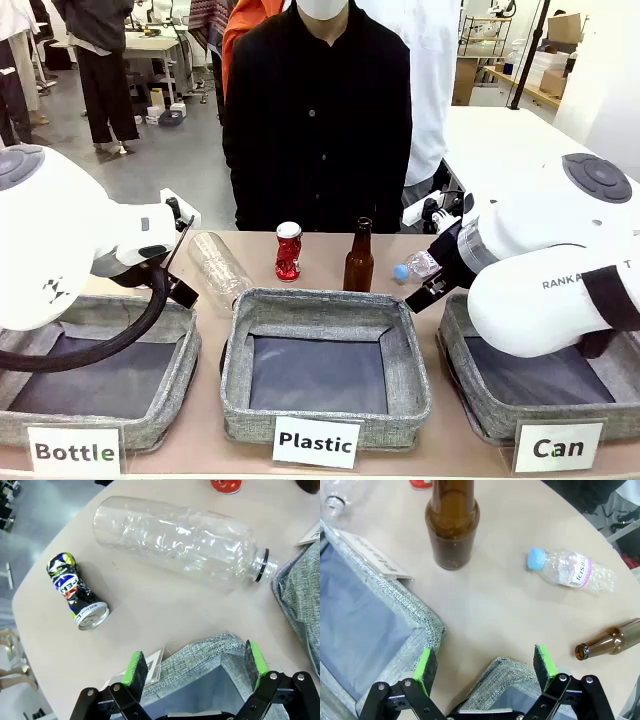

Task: Sort the can waste into the basket.
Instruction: Pick up the can waste from the table and place it in the right Fabric basket.

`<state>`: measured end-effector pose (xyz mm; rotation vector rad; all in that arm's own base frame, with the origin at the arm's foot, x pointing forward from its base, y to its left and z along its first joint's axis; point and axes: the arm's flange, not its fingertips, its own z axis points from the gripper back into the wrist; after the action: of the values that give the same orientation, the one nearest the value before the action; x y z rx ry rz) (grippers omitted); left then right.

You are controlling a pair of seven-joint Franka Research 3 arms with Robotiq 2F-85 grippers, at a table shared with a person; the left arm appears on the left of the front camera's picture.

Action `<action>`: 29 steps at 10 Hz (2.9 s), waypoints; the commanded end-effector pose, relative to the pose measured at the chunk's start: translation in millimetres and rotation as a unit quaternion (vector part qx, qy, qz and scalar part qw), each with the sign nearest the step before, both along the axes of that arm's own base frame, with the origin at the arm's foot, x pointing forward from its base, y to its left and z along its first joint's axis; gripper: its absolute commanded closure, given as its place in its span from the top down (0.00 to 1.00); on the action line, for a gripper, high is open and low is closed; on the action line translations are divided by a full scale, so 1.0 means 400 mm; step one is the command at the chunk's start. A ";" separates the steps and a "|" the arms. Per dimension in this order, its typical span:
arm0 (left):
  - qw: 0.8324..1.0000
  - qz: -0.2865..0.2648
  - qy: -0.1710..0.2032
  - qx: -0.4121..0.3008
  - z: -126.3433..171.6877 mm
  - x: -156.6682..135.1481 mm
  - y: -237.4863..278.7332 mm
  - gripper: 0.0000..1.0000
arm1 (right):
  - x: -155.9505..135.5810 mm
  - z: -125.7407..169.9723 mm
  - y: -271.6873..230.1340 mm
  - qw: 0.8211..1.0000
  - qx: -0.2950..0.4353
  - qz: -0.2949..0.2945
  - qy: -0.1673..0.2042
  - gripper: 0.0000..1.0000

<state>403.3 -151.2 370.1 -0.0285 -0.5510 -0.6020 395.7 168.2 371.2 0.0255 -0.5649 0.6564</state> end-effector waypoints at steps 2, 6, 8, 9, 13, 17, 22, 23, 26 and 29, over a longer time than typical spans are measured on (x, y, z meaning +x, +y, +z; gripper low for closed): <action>1.000 0.000 0.000 0.000 0.000 0.000 0.000 1.00 | 0.000 0.000 0.000 1.000 0.000 0.000 0.000 1.00; 1.000 0.000 0.000 0.000 0.000 0.000 0.000 1.00 | 0.000 0.000 0.000 1.000 0.000 0.000 0.000 1.00; 1.000 0.000 0.000 0.000 0.000 0.000 0.000 1.00 | 0.000 0.000 0.000 1.000 0.000 0.000 0.000 1.00; 1.000 0.000 0.000 0.000 0.000 0.000 0.000 1.00 | 0.000 0.000 0.000 1.000 0.000 0.000 0.000 1.00; 1.000 0.000 0.000 0.000 0.000 0.000 0.000 1.00 | 0.000 0.000 0.000 1.000 0.000 0.000 0.000 1.00; 1.000 -0.010 0.000 -0.018 0.062 -0.024 0.005 1.00 | -0.023 0.100 -0.016 0.999 0.031 -0.023 0.012 1.00; 0.978 -0.016 0.090 -0.187 0.401 -0.261 0.136 1.00 | -0.217 0.436 -0.203 0.945 0.270 -0.081 0.167 1.00; 0.959 -0.049 0.106 -0.259 0.409 -0.303 0.256 1.00 | -0.277 0.449 -0.301 0.932 0.320 -0.071 0.156 1.00; 0.859 0.009 0.046 -0.509 0.318 -0.415 0.642 1.00 | -0.432 0.394 -0.610 0.863 0.486 -0.103 0.089 1.00; 0.771 0.105 0.021 -0.628 0.138 -0.487 0.726 1.00 | -0.488 0.242 -0.793 0.798 0.572 -0.164 0.092 1.00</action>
<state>224.2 221.6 485.8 -1.2044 -0.8003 0.0367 214.6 -182.4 540.8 1.0518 -0.6894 -0.1018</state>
